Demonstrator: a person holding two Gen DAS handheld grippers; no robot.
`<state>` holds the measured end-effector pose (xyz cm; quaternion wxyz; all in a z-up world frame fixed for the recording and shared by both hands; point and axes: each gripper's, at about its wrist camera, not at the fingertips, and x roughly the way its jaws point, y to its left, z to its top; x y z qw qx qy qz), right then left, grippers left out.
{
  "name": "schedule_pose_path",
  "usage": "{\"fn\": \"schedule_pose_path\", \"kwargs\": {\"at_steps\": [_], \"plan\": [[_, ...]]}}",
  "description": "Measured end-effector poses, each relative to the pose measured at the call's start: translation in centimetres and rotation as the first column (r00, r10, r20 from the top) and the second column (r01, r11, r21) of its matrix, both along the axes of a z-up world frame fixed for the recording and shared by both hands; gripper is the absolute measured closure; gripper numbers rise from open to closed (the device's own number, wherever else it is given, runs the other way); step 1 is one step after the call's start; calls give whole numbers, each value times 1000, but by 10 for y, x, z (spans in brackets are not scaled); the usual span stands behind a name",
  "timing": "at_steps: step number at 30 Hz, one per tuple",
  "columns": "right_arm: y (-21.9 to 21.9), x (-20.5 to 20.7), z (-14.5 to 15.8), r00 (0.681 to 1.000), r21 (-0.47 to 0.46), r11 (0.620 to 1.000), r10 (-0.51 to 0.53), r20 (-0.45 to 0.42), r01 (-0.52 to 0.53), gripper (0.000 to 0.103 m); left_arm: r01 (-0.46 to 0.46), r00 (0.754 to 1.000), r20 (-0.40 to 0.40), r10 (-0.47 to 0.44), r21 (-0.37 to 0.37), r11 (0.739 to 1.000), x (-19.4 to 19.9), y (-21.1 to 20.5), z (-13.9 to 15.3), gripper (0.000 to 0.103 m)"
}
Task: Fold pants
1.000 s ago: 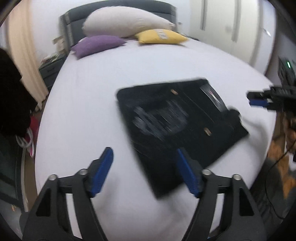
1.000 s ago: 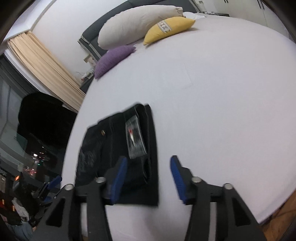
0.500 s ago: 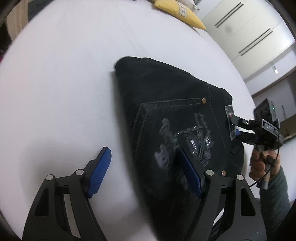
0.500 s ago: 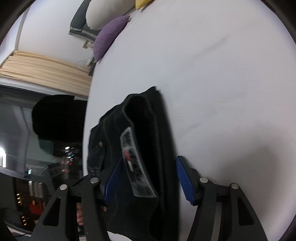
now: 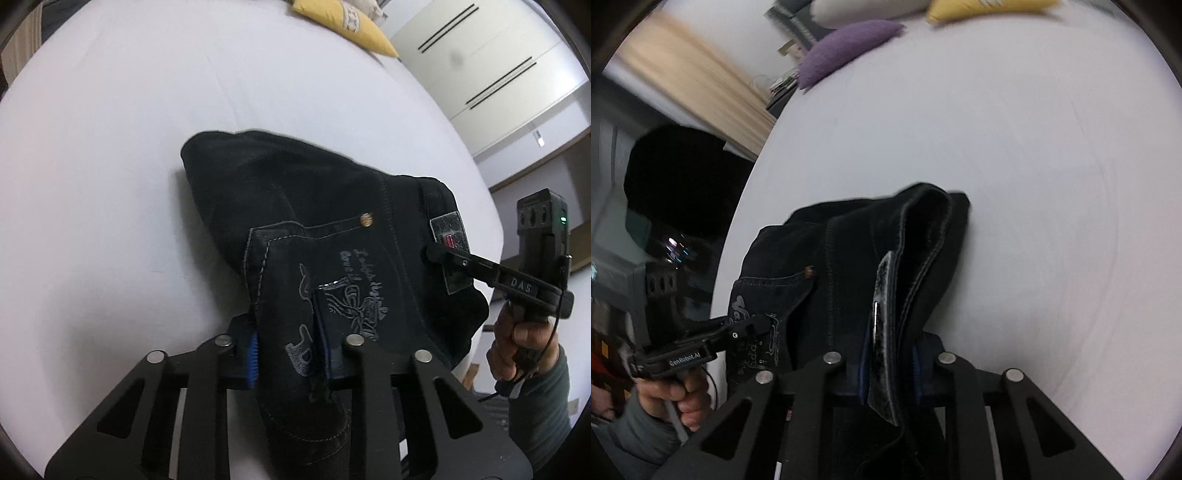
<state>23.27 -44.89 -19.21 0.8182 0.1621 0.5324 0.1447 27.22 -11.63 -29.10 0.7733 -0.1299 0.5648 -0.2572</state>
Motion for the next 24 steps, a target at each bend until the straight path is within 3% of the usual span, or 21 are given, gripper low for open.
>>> {"fn": "schedule_pose_path", "kwargs": {"at_steps": [7, 12, 19, 24], "plan": [[28, 26, 44, 993, -13, 999, 44, 111, -42, 85, -36, 993, 111, 34, 18, 999, 16, 32, 40, 84], [50, 73, 51, 987, 7, 997, 69, 148, -71, 85, -72, 980, 190, 53, 95, 993, 59, 64, 59, 84], [83, 157, 31, 987, 42, 996, 77, 142, -84, 85, -121, 974, 210, 85, 161, 980, 125, 100, 48, 84], [100, 209, -5, 996, 72, 995, 68, 66, -72, 85, -126, 982, 160, 99, 172, 977, 162, 118, 7, 81]]}}
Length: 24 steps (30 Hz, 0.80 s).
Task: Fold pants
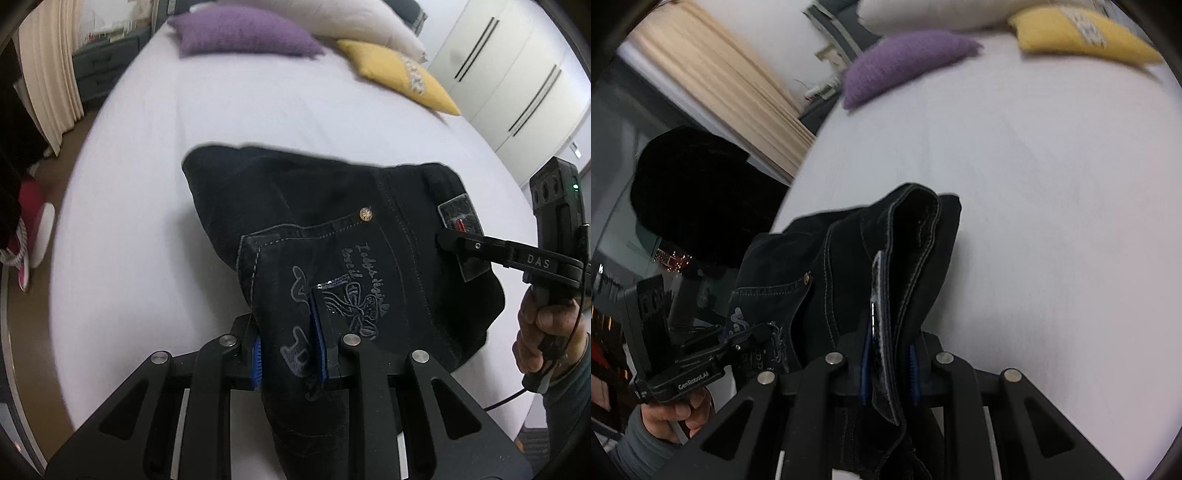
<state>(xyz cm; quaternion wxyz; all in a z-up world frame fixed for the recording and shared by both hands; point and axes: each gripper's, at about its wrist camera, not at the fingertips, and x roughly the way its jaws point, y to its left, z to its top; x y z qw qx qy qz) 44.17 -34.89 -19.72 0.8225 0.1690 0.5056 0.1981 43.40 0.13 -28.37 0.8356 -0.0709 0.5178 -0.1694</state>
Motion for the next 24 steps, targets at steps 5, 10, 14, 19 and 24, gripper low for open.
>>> {"fn": "schedule_pose_path", "kwargs": {"at_steps": [5, 10, 14, 19, 24], "plan": [[-26, 6, -41, 995, 109, 991, -67, -71, 74, 71, -18, 1000, 15, 18, 20, 1000, 7, 17, -26, 51], [-34, -2, -51, 997, 183, 980, -75, -32, 79, 68, -74, 997, 38, 73, 37, 997, 8, 27, -36, 25], [-34, -16, -46, 996, 170, 981, -94, -6, 94, 55, -71, 996, 65, 65, 97, 993, 5, 25, -34, 24], [-50, -38, -35, 986, 134, 978, -166, 16, 163, 45, -95, 993, 89, 82, 151, 984, -18, 20, -16, 24], [-63, -85, -6, 970, 59, 974, -225, 86, 221, 38, -179, 971, 195, 141, 194, 965, -61, 37, 18, 9]]}}
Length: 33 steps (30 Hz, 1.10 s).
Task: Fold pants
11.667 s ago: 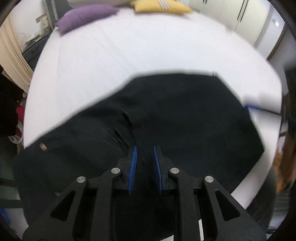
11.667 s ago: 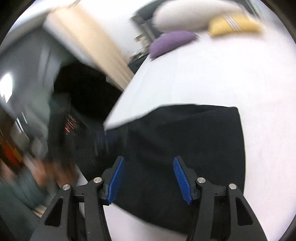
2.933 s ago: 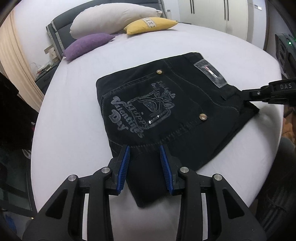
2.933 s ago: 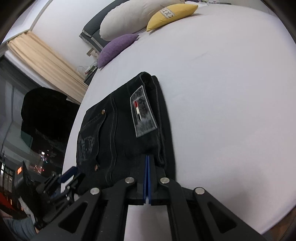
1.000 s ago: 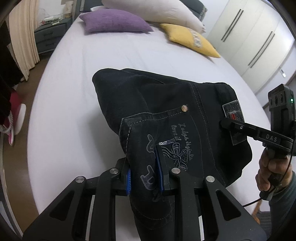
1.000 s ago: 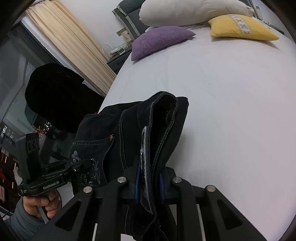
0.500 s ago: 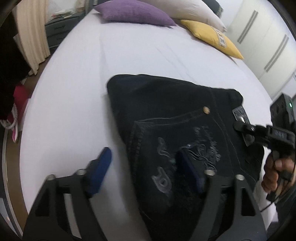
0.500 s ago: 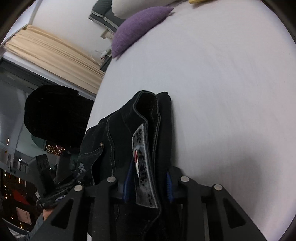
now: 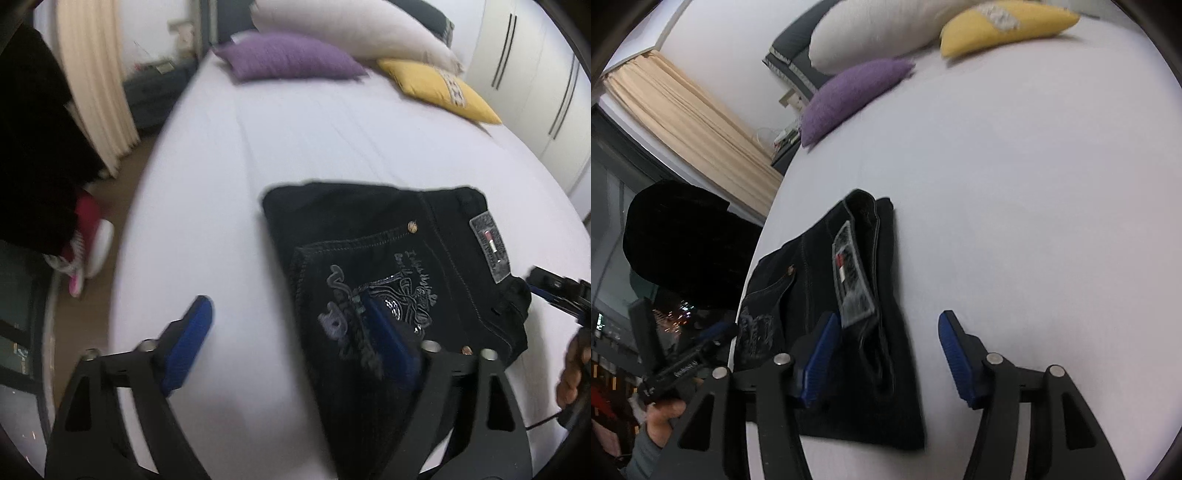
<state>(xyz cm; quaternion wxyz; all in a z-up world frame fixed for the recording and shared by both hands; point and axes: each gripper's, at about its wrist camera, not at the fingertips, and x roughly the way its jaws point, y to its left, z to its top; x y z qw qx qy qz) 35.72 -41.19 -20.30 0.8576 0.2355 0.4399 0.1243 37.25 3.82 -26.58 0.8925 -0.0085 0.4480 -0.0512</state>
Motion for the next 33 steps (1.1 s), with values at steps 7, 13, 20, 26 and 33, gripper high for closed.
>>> {"fn": "schedule_pose_path", "kwargs": {"at_steps": [7, 13, 20, 26, 33], "plan": [[21, -80, 80, 972, -149, 983, -71, 223, 106, 14, -121, 964, 249, 96, 84, 989, -83, -5, 81, 3], [61, -162, 163, 861, -242, 945, -70, 503, 219, 0, -246, 812, 573, 113, 161, 956, -201, -15, 169, 0], [99, -241, 237, 685, -296, 884, -38, 728, 363, 0, -188, 742, 669, 40, 151, 971, -300, -17, 233, 0], [96, -277, 259, 692, -208, 918, -93, 716, 339, 0, -113, 799, 601, -11, 168, 979, -338, -25, 253, 0], [108, -295, 255, 800, -277, 922, -56, 598, 272, 0, -55, 898, 440, 0, 111, 992, -353, -40, 240, 0]]}}
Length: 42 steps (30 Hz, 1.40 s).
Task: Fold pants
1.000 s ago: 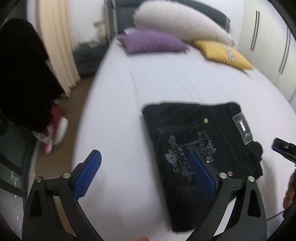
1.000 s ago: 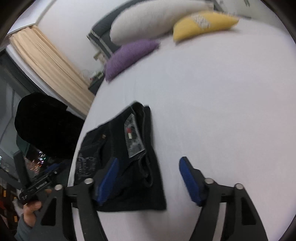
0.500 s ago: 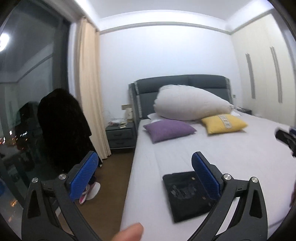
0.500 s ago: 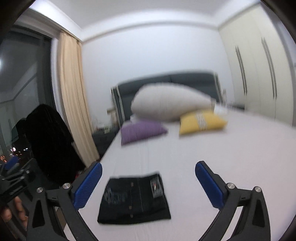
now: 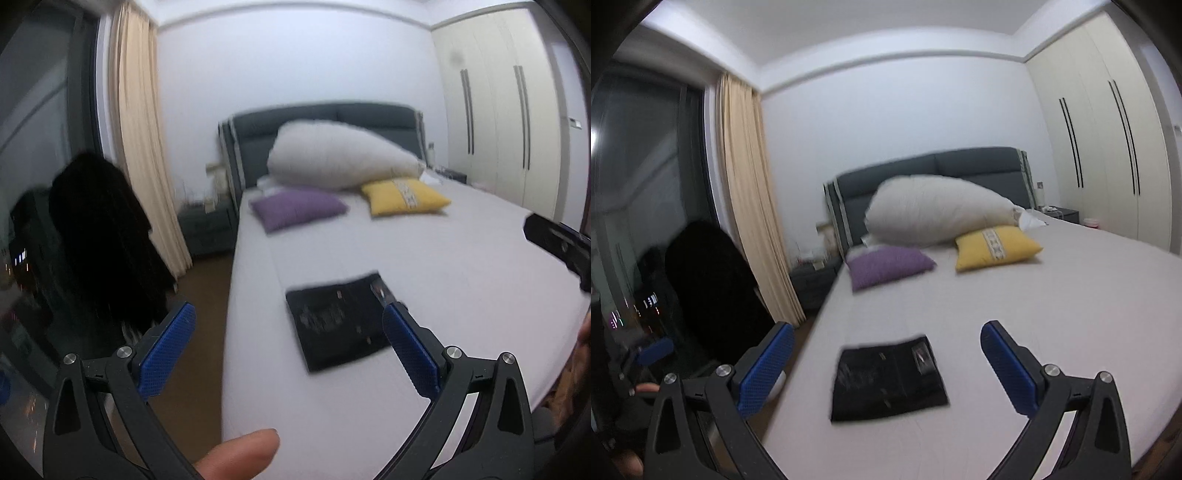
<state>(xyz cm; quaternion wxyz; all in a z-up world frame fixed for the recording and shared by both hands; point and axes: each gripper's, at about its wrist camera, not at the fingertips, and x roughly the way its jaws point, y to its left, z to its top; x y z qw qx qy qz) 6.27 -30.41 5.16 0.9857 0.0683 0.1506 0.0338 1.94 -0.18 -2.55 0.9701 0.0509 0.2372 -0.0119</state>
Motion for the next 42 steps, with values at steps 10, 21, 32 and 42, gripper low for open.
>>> {"fn": "schedule_pose_path", "kwargs": {"at_steps": [10, 21, 32, 42], "plan": [[15, -5, -27, 993, -60, 998, -33, -114, 27, 0, -35, 987, -157, 24, -73, 997, 11, -4, -44, 0], [15, 7, -45, 973, -65, 997, -60, -221, 46, 0, -71, 976, -213, 48, -100, 992, 46, 9, -72, 0], [19, 10, -51, 965, -82, 996, -54, -255, 34, 0, -85, 968, -246, 56, -109, 990, 64, 14, -85, 0], [18, 15, -54, 960, -78, 997, -50, -277, 30, 0, -89, 964, -259, 59, -106, 990, 71, 13, -92, 0]]}}
